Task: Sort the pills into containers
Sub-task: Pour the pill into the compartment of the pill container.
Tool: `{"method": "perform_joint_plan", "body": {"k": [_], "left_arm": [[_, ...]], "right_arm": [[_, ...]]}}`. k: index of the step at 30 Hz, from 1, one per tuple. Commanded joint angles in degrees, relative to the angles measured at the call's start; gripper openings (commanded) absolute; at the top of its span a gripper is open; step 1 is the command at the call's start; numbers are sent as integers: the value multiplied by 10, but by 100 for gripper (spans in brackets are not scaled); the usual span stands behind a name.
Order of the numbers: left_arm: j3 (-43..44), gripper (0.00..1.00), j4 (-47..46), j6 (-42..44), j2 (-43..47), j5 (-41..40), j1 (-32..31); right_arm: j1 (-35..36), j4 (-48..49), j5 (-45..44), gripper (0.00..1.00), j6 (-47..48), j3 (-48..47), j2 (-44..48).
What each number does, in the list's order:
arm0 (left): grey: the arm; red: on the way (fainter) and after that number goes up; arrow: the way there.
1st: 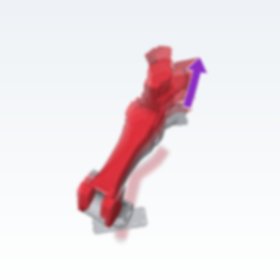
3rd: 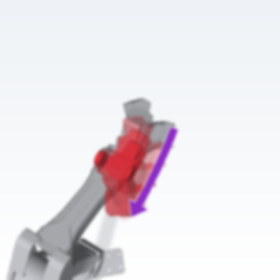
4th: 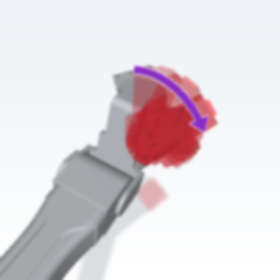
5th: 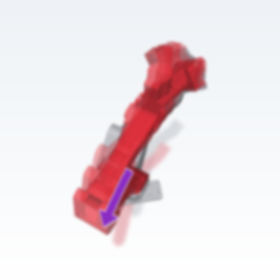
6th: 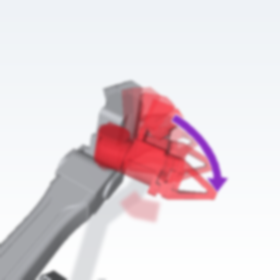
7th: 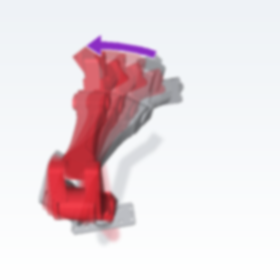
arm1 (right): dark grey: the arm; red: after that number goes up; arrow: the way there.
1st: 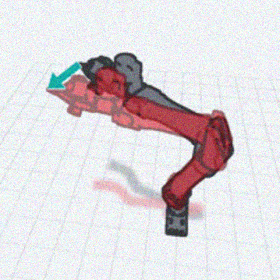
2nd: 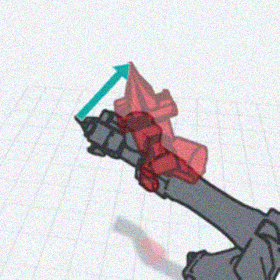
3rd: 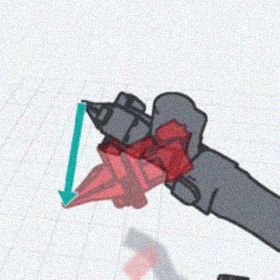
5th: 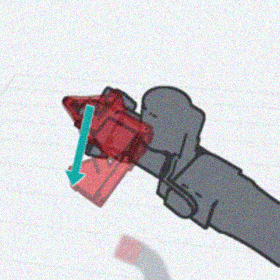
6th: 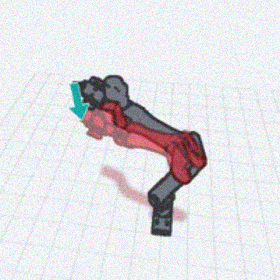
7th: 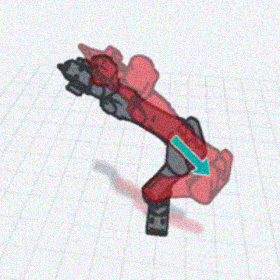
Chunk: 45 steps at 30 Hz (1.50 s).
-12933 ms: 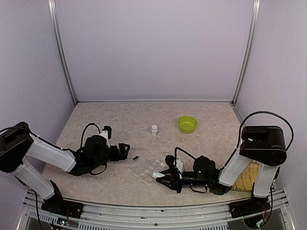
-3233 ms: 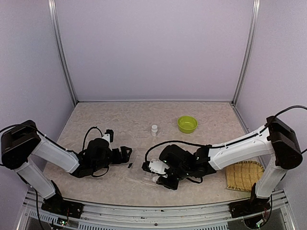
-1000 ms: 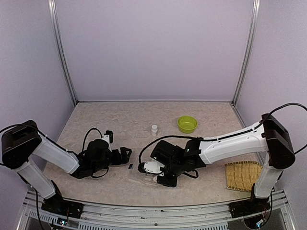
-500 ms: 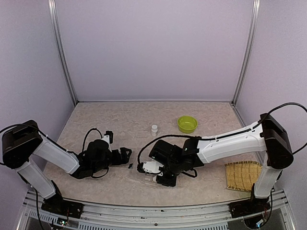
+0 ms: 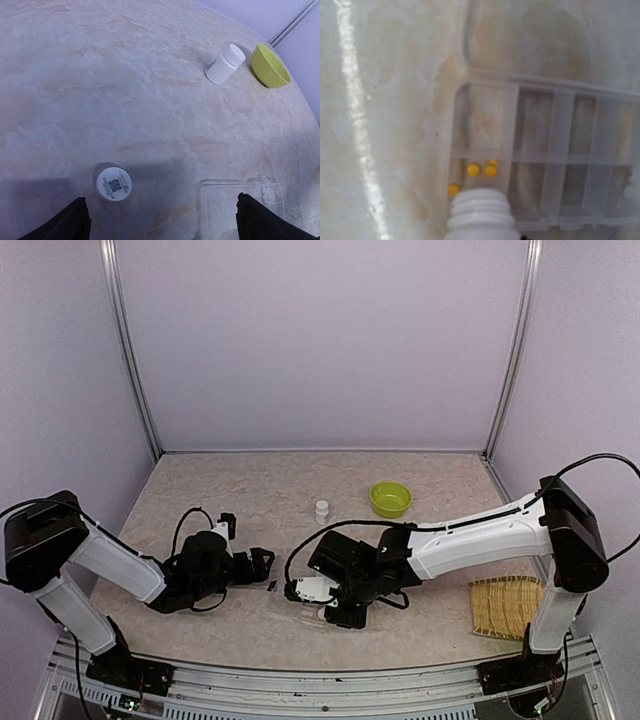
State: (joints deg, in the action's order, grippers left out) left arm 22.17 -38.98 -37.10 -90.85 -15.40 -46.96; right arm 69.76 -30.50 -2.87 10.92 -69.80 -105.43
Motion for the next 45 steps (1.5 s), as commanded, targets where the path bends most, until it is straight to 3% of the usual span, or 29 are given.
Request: {"method": "perform_joint_plan", "body": {"k": [1, 28, 45], "left_arm": [[10, 99, 3, 5, 0, 3, -1], [3, 99, -5, 1, -5, 4, -2], [-3, 99, -9, -2, -2, 3, -1]], "right_arm": [[7, -30, -1, 22, 6, -11, -14], [7, -69, 7, 22, 16, -49, -47], [7, 118, 14, 22, 18, 83, 43]]}}
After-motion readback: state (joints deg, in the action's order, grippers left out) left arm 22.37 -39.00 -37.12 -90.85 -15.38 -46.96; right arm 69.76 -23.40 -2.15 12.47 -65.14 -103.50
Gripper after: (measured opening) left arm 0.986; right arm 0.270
